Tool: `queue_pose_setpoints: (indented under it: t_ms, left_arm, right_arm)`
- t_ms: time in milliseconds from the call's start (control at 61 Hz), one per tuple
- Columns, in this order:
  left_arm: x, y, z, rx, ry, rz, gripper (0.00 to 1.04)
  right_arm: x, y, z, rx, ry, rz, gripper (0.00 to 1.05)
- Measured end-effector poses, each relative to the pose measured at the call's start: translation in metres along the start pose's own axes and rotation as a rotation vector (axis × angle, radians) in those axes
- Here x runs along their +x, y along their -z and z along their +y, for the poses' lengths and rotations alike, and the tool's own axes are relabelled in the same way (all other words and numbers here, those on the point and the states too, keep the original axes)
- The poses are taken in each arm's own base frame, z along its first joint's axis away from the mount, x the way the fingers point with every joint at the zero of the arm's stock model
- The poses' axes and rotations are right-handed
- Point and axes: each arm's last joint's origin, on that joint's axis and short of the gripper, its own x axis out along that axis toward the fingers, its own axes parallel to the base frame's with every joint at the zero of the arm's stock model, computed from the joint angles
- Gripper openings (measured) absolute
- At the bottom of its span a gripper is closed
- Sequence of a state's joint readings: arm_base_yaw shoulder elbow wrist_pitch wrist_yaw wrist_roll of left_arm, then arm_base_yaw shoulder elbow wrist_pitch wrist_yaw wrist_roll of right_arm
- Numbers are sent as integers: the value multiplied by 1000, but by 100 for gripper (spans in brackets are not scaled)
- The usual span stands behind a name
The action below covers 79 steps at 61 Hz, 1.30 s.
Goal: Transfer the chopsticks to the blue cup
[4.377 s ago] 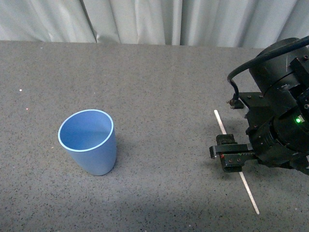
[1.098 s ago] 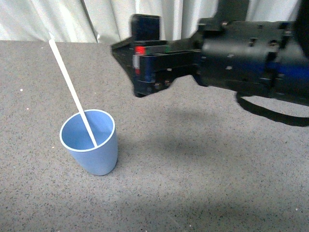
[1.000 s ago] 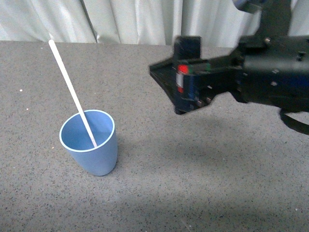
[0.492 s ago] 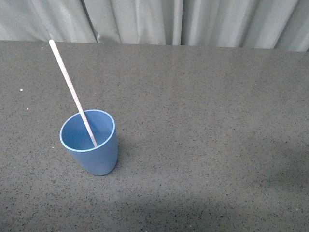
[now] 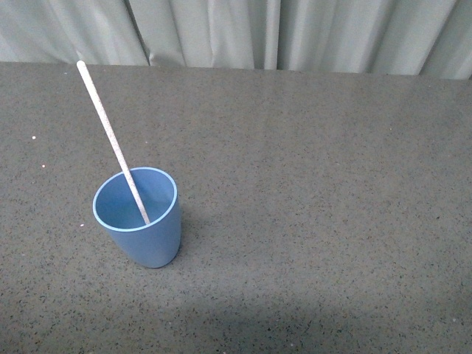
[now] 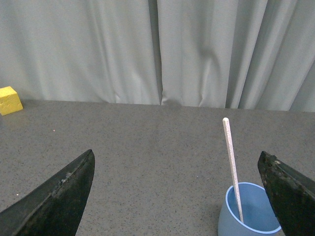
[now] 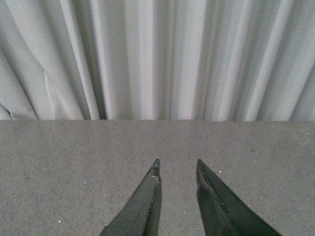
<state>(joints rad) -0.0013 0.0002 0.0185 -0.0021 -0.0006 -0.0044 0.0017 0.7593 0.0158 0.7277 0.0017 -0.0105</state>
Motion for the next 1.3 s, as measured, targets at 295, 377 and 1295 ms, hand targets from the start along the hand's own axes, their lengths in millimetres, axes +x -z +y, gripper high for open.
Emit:
queue_pose_setpoints:
  t_ms: [295, 377, 1295]
  left_arm:
    - [0, 0, 0, 0, 0, 0, 98]
    - [0, 0, 0, 0, 0, 0, 98]
    - [0, 0, 0, 0, 0, 0, 98]
  right_arm:
    - [-14, -3, 0, 1, 0, -12, 1]
    - [-16, -4, 0, 1, -1, -13, 1]
    - [-39, -5, 0, 2, -2, -23, 1]
